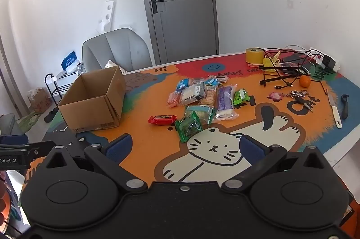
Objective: Organize snacks
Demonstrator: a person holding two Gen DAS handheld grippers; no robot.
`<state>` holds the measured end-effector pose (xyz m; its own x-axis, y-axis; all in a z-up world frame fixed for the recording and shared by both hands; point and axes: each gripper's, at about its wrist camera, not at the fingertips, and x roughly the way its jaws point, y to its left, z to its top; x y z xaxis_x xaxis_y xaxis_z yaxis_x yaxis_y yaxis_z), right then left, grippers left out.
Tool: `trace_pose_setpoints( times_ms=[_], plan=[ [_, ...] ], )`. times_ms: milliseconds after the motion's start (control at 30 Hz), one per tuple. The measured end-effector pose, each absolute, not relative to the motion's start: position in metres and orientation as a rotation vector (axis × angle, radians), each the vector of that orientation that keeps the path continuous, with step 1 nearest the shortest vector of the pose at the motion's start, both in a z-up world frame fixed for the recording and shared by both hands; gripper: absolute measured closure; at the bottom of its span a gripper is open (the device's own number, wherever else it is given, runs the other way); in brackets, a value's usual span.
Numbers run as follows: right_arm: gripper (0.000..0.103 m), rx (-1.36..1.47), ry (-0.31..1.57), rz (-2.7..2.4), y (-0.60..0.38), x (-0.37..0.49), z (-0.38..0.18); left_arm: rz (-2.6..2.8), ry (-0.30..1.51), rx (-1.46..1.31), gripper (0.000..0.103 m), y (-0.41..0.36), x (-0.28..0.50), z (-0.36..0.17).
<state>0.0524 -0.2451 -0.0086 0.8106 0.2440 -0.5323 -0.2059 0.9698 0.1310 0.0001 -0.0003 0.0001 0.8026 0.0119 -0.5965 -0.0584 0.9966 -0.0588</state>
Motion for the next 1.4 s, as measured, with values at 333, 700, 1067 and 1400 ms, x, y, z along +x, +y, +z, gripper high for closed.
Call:
trace_pose_setpoints(
  times_ms=[333,700,1067,1400],
  plan=[
    [0.000,0.053,0.559,0.232,-0.247,0.046,-0.005,0.016,0.637,-0.075,0.003,-0.013,-0.007,0.004],
    [0.000,0.043,0.552,0.210,-0.249,0.041,0.000,-0.008,0.630,-0.083,0.003,-0.016,-0.013,0.005],
    [0.000,0.036,0.548,0.209,-0.247,0.040,0.001,-0.001,0.618,-0.092,0.003,-0.013,-0.014,0.008],
    [0.000,0.032,0.545,0.195,-0.246,0.038,-0.001,0.001,0.617,-0.101,0.003,-0.013,-0.014,0.008]
  ],
)
